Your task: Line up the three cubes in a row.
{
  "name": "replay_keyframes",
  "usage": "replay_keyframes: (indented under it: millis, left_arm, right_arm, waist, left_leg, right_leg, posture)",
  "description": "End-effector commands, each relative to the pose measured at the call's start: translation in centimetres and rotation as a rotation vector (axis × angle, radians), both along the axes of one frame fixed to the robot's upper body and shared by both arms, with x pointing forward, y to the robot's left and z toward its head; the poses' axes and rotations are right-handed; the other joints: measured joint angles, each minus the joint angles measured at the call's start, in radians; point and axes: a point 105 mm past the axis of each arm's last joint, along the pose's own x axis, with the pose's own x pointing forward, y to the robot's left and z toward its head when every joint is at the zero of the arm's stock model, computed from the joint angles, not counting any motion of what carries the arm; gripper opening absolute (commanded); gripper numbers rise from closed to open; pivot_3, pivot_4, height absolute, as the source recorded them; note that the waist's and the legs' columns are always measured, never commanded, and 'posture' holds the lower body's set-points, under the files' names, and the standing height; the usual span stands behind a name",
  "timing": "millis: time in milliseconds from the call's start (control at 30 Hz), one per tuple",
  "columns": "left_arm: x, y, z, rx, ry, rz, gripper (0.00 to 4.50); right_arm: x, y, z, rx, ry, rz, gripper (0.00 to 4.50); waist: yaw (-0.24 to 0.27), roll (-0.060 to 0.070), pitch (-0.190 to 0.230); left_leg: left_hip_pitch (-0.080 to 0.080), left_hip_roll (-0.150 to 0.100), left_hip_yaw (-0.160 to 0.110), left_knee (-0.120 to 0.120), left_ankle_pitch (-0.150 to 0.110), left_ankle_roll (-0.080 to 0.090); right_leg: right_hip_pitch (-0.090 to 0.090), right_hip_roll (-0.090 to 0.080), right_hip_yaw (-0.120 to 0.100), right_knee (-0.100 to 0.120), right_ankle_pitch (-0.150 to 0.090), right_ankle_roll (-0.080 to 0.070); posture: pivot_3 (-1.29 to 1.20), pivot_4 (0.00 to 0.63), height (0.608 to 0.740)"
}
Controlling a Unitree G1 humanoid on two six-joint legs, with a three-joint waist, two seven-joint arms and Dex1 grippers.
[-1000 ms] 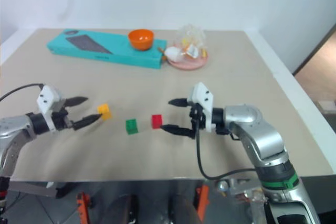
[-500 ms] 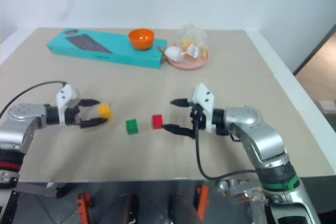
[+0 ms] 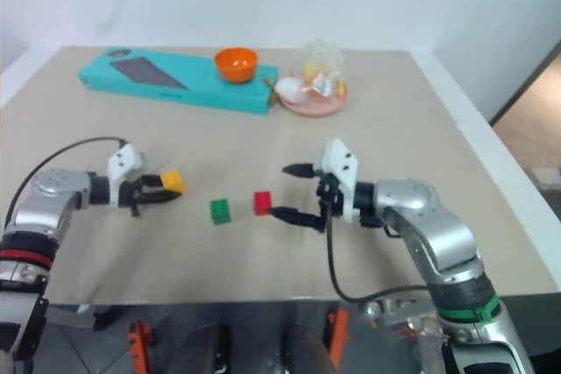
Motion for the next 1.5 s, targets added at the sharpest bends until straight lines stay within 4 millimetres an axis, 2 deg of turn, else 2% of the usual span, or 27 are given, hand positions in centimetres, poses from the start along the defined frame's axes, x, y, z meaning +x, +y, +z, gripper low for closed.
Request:
replay_keyframes:
  millis: [33, 200, 300, 400, 1233, 1300, 1467, 1500]
  left_arm:
    - [-0.6, -0.6, 1.5, 0.031, -0.063, -0.088, 1.33]
    - [-3.0, -1.5, 2.3, 0.014, -0.06, -0.206, 1.33]
    - [-5.0, -2.1, 1.5, 0.043, -0.023, -0.295, 1.33]
    - [-5.8, -2.4, 0.9, 0.066, -0.007, -0.323, 1.33]
    - [-5.3, -1.2, -0.9, 0.162, 0.033, -0.313, 1.33]
    - [-5.2, -1.2, -1.0, 0.164, 0.034, -0.311, 2.37]
    - [-5.2, -1.3, -0.4, 0.166, 0.023, -0.321, 4.09]
    - [-5.2, -1.2, 0.1, 0.163, 0.019, -0.318, 4.29]
  right_arm:
    - [-0.3, 0.0, 1.5, 0.014, -0.075, 0.012, 4.5]
    - [-0.2, -0.1, 1.5, 0.009, -0.078, 0.008, 4.5]
    - [0.0, -0.1, 1.5, 0.01, -0.082, 0.004, 4.5]
    - [0.0, 0.0, 1.5, 0.012, -0.083, 0.004, 4.5]
    - [-0.3, -0.5, 1.0, -0.003, -0.072, -0.012, 4.5]
    - [-0.3, -0.5, 1.0, -0.003, -0.07, -0.012, 4.5]
    - [-0.4, -0.4, 0.9, -0.004, -0.068, -0.01, 4.5]
    - [-0.4, -0.4, 0.8, -0.004, -0.067, -0.01, 4.5]
  waist:
    - [0.0, 0.0, 0.0]
    - [-0.001, 0.0, 0.0]
    - [-0.002, 0.0, 0.0]
    - [-0.001, 0.0, 0.0]
    - [0.0, 0.0, 0.0]
    - [0.0, 0.0, 0.0]
    - [-0.001, 0.0, 0.0]
    - [-0.001, 0.0, 0.0]
  left_leg:
    - [0.0, 0.0, 0.0, 0.0, 0.0, 0.0]
    - [0.0, 0.001, 0.0, 0.0, 0.0, 0.0]
    - [0.0, 0.002, 0.0, 0.0, 0.0, 0.0]
    - [0.0, 0.002, 0.0, 0.0, 0.0, 0.0]
    - [0.0, 0.002, 0.0, 0.0, 0.001, 0.001]
    - [0.001, 0.002, 0.0, 0.0, 0.001, 0.001]
    - [0.001, 0.002, 0.0, 0.0, 0.001, 0.001]
    - [0.001, 0.002, 0.0, 0.0, 0.001, 0.001]
  right_leg:
    - [0.0, 0.0, 0.0, 0.0, 0.0, 0.0]
    - [0.0, 0.0, 0.001, 0.0, 0.0, 0.0]
    - [0.0, -0.001, 0.002, 0.0, 0.0, 0.0]
    - [0.0, -0.002, 0.0, 0.0, 0.0, -0.001]
    - [0.0, -0.001, 0.0, 0.0, 0.001, -0.001]
    - [0.0, -0.001, 0.0, 0.0, 0.001, -0.002]
    - [0.0, -0.001, 0.0, 0.0, 0.001, -0.001]
    - [0.0, -0.001, 0.0, 0.0, 0.001, -0.001]
  posture:
    - [0.0, 0.15, 0.74]
    - [0.0, 0.15, 0.74]
    - [0.0, 0.15, 0.74]
    - [0.0, 0.15, 0.74]
    - [0.0, 0.15, 0.74]
    - [0.0, 0.15, 0.74]
    - [0.0, 0.15, 0.74]
    - [0.0, 0.15, 0.74]
